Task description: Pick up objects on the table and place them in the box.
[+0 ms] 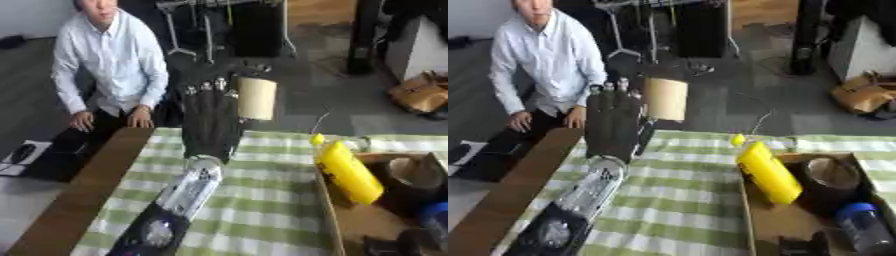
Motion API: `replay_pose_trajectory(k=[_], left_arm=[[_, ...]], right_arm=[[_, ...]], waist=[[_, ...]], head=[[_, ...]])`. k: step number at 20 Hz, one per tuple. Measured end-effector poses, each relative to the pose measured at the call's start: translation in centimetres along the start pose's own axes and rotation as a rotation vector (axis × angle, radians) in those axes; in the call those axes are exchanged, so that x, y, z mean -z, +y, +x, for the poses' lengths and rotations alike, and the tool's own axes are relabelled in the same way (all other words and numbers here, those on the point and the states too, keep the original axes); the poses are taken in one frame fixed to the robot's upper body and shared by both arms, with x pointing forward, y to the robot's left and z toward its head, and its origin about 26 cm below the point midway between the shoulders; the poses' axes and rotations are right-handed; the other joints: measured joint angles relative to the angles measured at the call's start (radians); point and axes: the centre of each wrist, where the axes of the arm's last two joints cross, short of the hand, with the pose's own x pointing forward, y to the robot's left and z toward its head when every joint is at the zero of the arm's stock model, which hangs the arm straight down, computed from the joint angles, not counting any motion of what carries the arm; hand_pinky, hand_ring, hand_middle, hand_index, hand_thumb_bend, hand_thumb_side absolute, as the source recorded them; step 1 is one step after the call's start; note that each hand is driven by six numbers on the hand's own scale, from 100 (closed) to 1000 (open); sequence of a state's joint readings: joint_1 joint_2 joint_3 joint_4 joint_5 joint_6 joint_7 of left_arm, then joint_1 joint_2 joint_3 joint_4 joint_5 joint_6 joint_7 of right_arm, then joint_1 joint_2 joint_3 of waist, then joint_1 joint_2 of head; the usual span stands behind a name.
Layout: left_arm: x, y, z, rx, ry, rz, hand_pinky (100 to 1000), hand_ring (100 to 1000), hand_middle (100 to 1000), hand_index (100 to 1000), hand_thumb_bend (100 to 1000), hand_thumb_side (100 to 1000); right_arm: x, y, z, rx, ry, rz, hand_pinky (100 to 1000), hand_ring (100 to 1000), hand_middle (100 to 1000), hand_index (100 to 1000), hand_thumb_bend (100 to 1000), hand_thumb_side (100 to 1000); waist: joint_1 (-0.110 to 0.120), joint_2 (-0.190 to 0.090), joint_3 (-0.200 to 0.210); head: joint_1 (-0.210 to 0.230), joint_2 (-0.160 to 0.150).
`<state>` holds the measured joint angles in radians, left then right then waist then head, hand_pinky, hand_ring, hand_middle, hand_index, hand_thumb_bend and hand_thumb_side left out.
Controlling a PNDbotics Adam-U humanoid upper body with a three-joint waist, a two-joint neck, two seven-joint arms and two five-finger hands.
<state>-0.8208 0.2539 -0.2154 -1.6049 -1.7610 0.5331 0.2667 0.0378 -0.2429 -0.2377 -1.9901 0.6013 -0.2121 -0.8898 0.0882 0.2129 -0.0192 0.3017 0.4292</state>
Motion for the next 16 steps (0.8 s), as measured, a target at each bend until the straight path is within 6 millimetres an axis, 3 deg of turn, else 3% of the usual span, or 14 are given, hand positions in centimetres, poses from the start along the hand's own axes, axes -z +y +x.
replay_pose_trajectory(k=[5, 16], left_arm=[[2.4, 1.4, 1.0, -0.028, -0.091, 0.042, 100, 100, 100, 348, 207, 315], [4.4, 2.9, 4.3, -0.165, -0.296, -0.035, 100, 100, 100, 339, 167, 314]], right_arm=[[-0.1, -0.2, -0.1, 0.001, -0.009, 0.014, 930, 1000, 924, 867, 102, 1000], [-0.2, -0.1, 0.0, 0.019, -0.024, 0.048, 932, 1000, 924, 865, 104, 1000]], waist=[[0.006, -0.010, 0.001], [0.011, -0.021, -0.012]], head=[[-0.011, 0.007], [-0.043, 0.018]])
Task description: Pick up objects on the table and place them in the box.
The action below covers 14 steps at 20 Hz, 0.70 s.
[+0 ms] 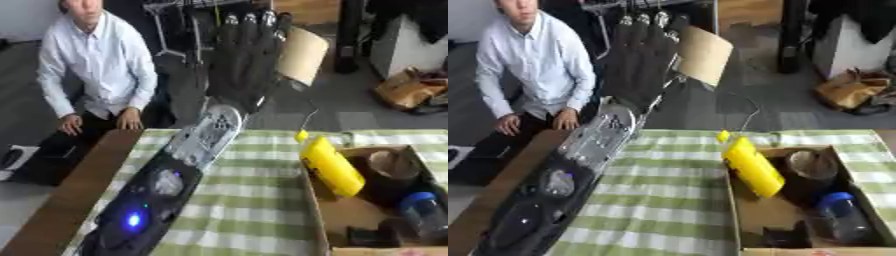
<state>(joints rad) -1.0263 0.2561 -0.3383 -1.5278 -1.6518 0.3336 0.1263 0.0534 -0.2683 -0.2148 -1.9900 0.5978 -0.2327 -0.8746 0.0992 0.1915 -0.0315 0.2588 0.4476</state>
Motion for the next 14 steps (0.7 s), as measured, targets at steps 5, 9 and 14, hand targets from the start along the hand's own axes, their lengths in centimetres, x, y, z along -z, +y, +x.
replay_pose_trajectory(k=[5, 9, 14], left_arm=[[1.2, -0.5, 2.4, -0.072, -0.113, -0.086, 100, 100, 100, 337, 139, 319], [1.8, -1.3, 3.8, -0.100, -0.172, -0.158, 100, 100, 100, 385, 115, 327], [2.2, -2.7, 5.2, -0.107, -0.237, -0.264, 100, 156, 100, 401, 100, 341]], right_arm=[[0.1, 0.1, 0.1, 0.020, -0.009, 0.020, 932, 1000, 924, 864, 104, 1000], [0.1, 0.1, 0.1, 0.029, -0.015, 0.031, 932, 1000, 923, 864, 105, 1000], [0.1, 0.2, 0.2, 0.040, -0.016, 0.039, 934, 1000, 923, 864, 103, 1000]], waist=[[0.006, -0.005, -0.018], [0.011, -0.006, -0.024], [0.019, -0.006, -0.033]], head=[[-0.001, 0.010], [0.008, 0.013], [0.013, 0.018]])
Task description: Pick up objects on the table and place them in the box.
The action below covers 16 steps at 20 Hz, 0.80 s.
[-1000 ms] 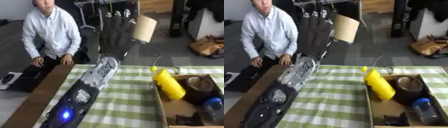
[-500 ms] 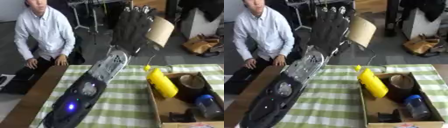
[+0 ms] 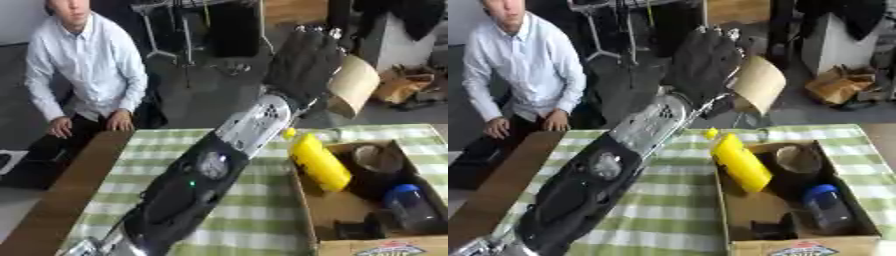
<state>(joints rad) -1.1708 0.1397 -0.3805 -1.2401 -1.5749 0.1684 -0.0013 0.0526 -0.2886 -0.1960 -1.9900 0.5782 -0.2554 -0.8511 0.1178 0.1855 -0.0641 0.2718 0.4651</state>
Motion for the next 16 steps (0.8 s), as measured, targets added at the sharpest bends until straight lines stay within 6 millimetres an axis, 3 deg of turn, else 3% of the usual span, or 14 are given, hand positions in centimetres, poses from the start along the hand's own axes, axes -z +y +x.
replay_pose_trajectory(k=[5, 10, 12, 13, 14, 15, 16], left_arm=[[0.4, -2.2, 1.1, 0.004, -0.059, -0.150, 109, 247, 113, 402, 100, 351], [0.8, -4.0, 2.0, 0.014, -0.099, -0.291, 121, 247, 102, 389, 100, 390], [1.0, -4.5, 2.2, 0.002, -0.109, -0.332, 179, 278, 120, 398, 100, 429], [1.1, -4.8, 2.4, -0.004, -0.116, -0.355, 256, 334, 180, 450, 100, 560], [1.2, -5.1, 2.5, -0.008, -0.123, -0.386, 276, 353, 198, 463, 100, 603], [1.2, -5.4, 2.7, -0.014, -0.132, -0.420, 374, 443, 284, 527, 110, 720], [1.3, -5.7, 2.8, -0.021, -0.142, -0.454, 515, 570, 436, 681, 153, 849]], right_arm=[[0.2, 0.1, 0.1, 0.013, -0.009, 0.009, 935, 1000, 922, 863, 103, 1000], [0.3, 0.2, 0.1, 0.020, -0.013, 0.010, 935, 1000, 921, 863, 105, 1000], [0.3, 0.2, 0.1, 0.023, -0.015, 0.013, 935, 1000, 921, 863, 107, 1000], [0.2, 0.3, 0.2, 0.026, -0.016, 0.016, 935, 1000, 921, 863, 105, 1000], [0.2, 0.3, 0.2, 0.027, -0.017, 0.017, 935, 1000, 921, 863, 105, 1000], [0.3, 0.3, 0.2, 0.028, -0.018, 0.018, 935, 1000, 921, 863, 105, 1000], [0.3, 0.3, 0.2, 0.029, -0.019, 0.019, 935, 1000, 921, 863, 106, 1000]], waist=[[0.002, 0.000, -0.015], [0.004, 0.000, -0.021], [0.004, 0.000, -0.022], [0.004, 0.000, -0.024], [0.004, 0.000, -0.027], [0.004, 0.001, -0.030], [0.004, 0.001, -0.032]], head=[[0.009, 0.003], [0.013, 0.004], [0.016, 0.004], [0.017, 0.004], [0.018, 0.004], [0.020, 0.004], [0.021, 0.005]])
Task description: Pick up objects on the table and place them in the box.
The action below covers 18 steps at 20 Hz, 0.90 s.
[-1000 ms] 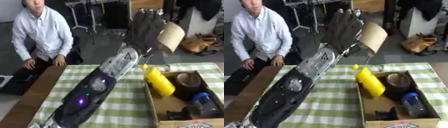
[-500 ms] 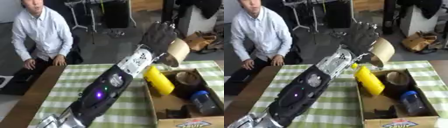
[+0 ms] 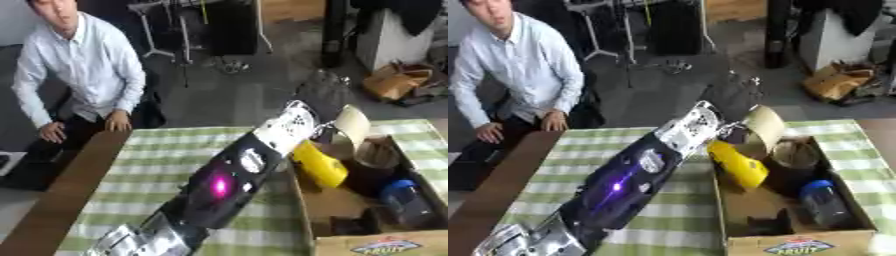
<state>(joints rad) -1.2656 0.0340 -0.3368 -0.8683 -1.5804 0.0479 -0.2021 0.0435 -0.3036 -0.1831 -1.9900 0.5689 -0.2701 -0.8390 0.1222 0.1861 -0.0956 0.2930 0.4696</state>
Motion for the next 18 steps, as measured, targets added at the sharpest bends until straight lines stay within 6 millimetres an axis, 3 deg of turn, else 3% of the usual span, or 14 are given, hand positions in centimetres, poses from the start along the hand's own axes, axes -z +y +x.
replay_pose_trajectory(k=[1, 2, 3, 4, 5, 6, 7, 9, 13, 18], left_arm=[[0.1, -0.2, 0.1, -0.009, -0.011, -0.038, 589, 674, 545, 802, 222, 928], [0.3, -0.5, 0.1, -0.020, -0.025, -0.087, 599, 692, 563, 819, 233, 938], [0.4, -0.6, 0.2, -0.030, -0.040, -0.137, 696, 808, 716, 927, 283, 994], [0.5, -0.7, 0.2, -0.038, -0.053, -0.185, 696, 808, 716, 927, 283, 994], [0.6, -0.6, 0.2, -0.043, -0.067, -0.228, 852, 963, 898, 1000, 329, 1000], [0.7, -0.4, 0.2, -0.045, -0.080, -0.271, 863, 974, 912, 1000, 328, 1000], [0.8, -0.2, 0.3, -0.043, -0.092, -0.309, 953, 1000, 1000, 1000, 340, 1000], [0.9, 0.1, 0.3, -0.042, -0.104, -0.375, 1000, 1000, 1000, 1000, 377, 1000], [1.0, 0.5, 0.3, -0.049, -0.102, -0.496, 1000, 1000, 1000, 1000, 446, 1000], [1.4, 1.0, 0.6, -0.080, -0.093, -0.620, 1000, 1000, 1000, 1000, 409, 1000]], right_arm=[[0.0, 0.0, 0.0, 0.001, 0.000, 0.001, 935, 1000, 921, 863, 107, 1000], [0.0, 0.0, 0.0, 0.003, 0.000, 0.002, 935, 1000, 921, 863, 107, 1000], [0.0, 0.0, 0.0, 0.004, 0.000, 0.003, 935, 1000, 921, 863, 107, 1000], [0.0, 0.0, 0.0, 0.005, 0.001, 0.003, 935, 1000, 921, 863, 107, 1000], [0.0, 0.1, 0.0, 0.006, 0.001, 0.004, 935, 1000, 921, 863, 108, 1000], [-0.1, 0.1, 0.1, 0.007, 0.002, 0.006, 935, 1000, 921, 863, 108, 1000], [-0.1, 0.1, 0.1, 0.008, 0.003, 0.006, 935, 1000, 921, 863, 109, 1000], [0.0, 0.1, 0.1, 0.010, 0.003, 0.006, 935, 1000, 921, 863, 110, 1000], [0.0, 0.2, 0.1, 0.013, 0.002, 0.009, 935, 1000, 921, 863, 110, 1000], [0.0, 0.3, 0.2, 0.018, 0.002, 0.014, 935, 1000, 921, 863, 104, 1000]], waist=[[0.000, 0.000, 0.000], [0.001, 0.000, 0.000], [0.001, 0.000, 0.000], [0.002, 0.000, 0.000], [0.003, 0.000, 0.000], [0.005, 0.000, 0.000], [0.006, 0.000, 0.000], [0.007, 0.000, -0.002], [0.008, 0.000, -0.010], [0.012, 0.000, -0.017]], head=[[0.001, 0.000], [0.001, 0.000], [0.002, 0.001], [0.003, 0.002], [0.003, 0.003], [0.004, 0.003], [0.004, 0.003], [0.005, 0.003], [0.008, 0.003], [0.015, 0.003]])
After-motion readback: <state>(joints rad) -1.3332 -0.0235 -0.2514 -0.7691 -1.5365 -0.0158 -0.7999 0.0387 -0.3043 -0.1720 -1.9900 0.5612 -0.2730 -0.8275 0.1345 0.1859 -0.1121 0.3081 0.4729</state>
